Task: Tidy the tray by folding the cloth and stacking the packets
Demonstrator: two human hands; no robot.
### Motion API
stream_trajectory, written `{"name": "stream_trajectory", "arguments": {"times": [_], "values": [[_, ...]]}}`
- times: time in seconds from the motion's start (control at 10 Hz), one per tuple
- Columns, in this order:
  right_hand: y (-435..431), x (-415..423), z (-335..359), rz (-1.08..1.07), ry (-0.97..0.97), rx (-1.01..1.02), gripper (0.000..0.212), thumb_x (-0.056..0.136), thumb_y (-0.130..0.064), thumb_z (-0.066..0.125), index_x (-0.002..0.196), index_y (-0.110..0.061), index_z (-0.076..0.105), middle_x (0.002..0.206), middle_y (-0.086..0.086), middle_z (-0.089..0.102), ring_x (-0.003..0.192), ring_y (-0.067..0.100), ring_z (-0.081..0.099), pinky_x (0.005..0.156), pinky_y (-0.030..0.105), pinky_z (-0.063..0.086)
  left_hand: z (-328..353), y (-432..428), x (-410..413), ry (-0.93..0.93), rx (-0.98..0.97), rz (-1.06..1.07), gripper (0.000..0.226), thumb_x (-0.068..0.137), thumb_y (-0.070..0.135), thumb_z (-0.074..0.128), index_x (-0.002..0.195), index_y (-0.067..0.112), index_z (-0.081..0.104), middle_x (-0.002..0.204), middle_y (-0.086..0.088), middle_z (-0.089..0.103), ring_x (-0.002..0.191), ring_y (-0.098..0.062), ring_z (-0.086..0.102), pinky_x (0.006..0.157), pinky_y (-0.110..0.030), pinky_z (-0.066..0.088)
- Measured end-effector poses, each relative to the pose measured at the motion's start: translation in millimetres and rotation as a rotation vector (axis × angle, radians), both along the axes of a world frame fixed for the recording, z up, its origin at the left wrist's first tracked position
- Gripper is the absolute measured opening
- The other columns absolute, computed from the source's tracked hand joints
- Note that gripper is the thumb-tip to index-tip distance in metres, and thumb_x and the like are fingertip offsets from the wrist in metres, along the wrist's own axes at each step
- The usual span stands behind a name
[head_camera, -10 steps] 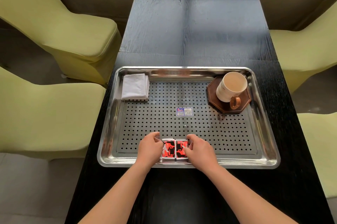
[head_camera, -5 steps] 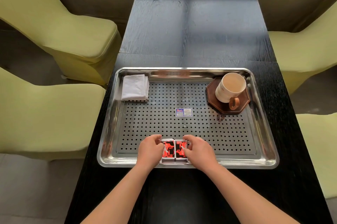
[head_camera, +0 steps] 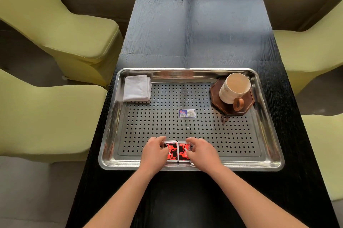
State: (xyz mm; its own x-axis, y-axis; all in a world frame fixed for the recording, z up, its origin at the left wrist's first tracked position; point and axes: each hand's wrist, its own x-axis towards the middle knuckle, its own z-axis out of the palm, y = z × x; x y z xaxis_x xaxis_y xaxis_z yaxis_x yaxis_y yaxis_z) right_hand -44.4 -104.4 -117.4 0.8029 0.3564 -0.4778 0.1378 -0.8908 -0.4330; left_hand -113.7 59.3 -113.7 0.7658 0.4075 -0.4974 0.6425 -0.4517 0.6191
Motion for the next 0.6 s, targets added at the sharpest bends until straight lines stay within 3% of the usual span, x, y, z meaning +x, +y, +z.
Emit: {"name": "stream_trajectory", "arguments": {"times": [0.3,0.4,0.6], "values": [[-2.2,0.3,2.5,-0.03,-0.047,0.024,0.037,0.091,-0.026,0.061,0.127,-0.024,0.059,0.098,-0.005,0.061,0.089,0.014,0.058,0.075,0.029,0.048,1.2,2.4,0.9,-0.034,0.017,0.009,0.048,0.087,0.009,0.053,0.133,0.018,0.06,0.108,0.002,0.058,0.098,-0.013,0.057,0.083,-0.025,0.039],[-1.4,0.3,9.1,-0.046,-0.056,0.036,0.037,0.093,-0.029,0.061,0.129,-0.022,0.059,0.101,-0.003,0.062,0.091,0.015,0.06,0.078,0.029,0.05,3.7,3.6,0.2,-0.017,0.088,-0.041,0.046,0.09,0.016,0.053,0.136,0.021,0.057,0.121,-0.001,0.058,0.104,-0.016,0.059,0.086,-0.03,0.047],[-4.5,2.6,18.1,-0.079,-0.078,0.072,0.045,0.093,-0.038,0.06,0.135,-0.023,0.056,0.116,0.0,0.063,0.107,0.018,0.06,0.086,0.032,0.047,14.9,8.5,-9.8,0.004,0.456,-0.248,0.044,0.091,0.029,0.045,0.134,0.022,0.053,0.115,-0.001,0.058,0.104,-0.021,0.054,0.085,-0.036,0.046]]}}
